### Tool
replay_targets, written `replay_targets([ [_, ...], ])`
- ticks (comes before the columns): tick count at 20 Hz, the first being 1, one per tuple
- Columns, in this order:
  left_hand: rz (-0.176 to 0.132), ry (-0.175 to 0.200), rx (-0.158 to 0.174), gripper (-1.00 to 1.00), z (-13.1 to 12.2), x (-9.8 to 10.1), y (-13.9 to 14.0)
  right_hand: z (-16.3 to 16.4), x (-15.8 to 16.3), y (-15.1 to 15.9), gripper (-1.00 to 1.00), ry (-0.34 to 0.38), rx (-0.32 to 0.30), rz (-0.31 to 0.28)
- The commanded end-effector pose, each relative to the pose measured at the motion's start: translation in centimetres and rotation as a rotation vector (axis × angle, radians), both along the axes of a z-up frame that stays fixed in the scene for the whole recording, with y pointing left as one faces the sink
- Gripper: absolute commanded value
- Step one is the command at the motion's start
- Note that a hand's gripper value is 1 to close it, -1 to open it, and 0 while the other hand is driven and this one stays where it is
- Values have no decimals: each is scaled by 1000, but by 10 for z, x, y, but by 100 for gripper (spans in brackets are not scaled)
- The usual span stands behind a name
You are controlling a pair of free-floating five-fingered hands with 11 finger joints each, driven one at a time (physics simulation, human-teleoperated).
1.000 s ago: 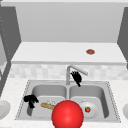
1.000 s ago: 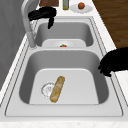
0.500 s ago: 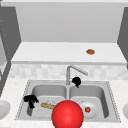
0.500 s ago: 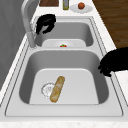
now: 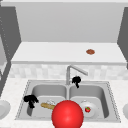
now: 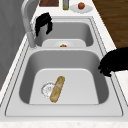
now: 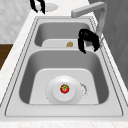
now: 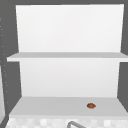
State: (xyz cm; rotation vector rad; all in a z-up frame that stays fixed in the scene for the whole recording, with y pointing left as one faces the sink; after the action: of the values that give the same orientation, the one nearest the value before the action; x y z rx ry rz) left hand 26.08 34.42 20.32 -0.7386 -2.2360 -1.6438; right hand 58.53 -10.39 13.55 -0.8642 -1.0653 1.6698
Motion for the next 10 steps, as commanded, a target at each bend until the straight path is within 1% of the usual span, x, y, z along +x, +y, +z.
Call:
replay_targets([
  [1, 0, 0, 0, 0, 0, 0, 0, 25, -3, -10, -100, -3, 0, -12],
  [5, 0, 0, 0, 0, 0, 0, 0, 40, -13, -13, -100, 24, -10, -18],
  [7, 0, 0, 0, 0, 0, 0, 0, 44, -13, -12, -100, 27, -35, -14],
  [10, 0, 0, 0, 0, 0, 0, 0, 61, -16, -11, -100, 16, -58, -15],
])
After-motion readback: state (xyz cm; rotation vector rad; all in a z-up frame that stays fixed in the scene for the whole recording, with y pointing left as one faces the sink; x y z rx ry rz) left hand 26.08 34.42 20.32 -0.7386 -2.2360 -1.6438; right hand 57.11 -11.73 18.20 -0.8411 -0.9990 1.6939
